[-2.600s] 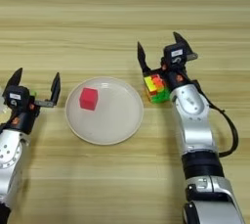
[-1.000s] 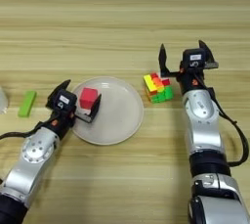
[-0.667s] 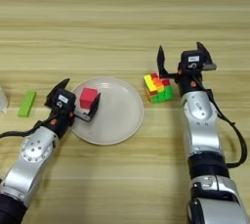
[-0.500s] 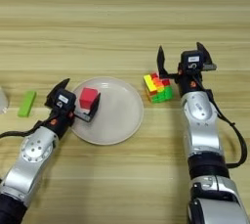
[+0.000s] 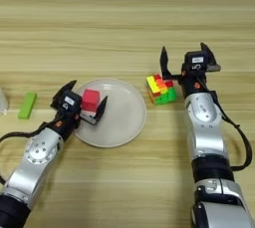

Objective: Move the objects on the table

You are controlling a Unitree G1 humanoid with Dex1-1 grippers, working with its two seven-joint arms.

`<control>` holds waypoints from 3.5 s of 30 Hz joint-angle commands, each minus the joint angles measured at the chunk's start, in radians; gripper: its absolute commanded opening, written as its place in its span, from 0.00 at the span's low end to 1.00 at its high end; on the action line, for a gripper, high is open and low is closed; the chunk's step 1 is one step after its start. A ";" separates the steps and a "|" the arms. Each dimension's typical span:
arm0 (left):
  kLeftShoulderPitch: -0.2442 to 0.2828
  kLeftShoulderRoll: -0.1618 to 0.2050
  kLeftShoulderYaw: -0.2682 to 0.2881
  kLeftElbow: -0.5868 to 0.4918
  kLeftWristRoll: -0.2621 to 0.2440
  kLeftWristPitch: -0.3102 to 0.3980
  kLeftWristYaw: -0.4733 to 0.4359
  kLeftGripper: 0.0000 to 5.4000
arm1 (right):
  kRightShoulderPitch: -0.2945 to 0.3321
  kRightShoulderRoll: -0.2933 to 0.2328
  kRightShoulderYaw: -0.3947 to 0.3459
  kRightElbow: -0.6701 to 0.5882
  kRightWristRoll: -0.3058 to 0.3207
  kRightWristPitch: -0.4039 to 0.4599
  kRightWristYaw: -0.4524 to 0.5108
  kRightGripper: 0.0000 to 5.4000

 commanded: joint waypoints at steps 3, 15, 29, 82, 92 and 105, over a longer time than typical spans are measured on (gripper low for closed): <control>-0.023 -0.013 0.002 0.033 -0.020 -0.010 -0.017 1.00 | 0.008 -0.004 -0.006 -0.021 0.011 0.022 0.004 0.99; -0.041 -0.013 -0.004 0.080 -0.025 -0.024 -0.027 1.00 | 0.027 0.001 -0.005 -0.046 0.010 0.034 0.000 0.99; -0.049 0.000 -0.021 0.099 0.021 -0.012 -0.014 1.00 | 0.034 0.002 -0.007 -0.051 0.017 0.037 0.000 0.99; -0.051 0.015 -0.030 0.075 0.039 0.017 -0.008 0.47 | 0.033 0.004 -0.008 -0.047 0.028 0.037 0.000 1.00; -0.046 0.012 -0.030 0.058 0.033 0.013 -0.010 0.43 | 0.033 0.002 -0.007 -0.044 0.028 0.038 0.003 1.00; -0.025 -0.003 0.011 -0.094 -0.005 -0.008 0.027 0.42 | 0.034 0.004 -0.005 -0.040 0.027 0.039 0.004 1.00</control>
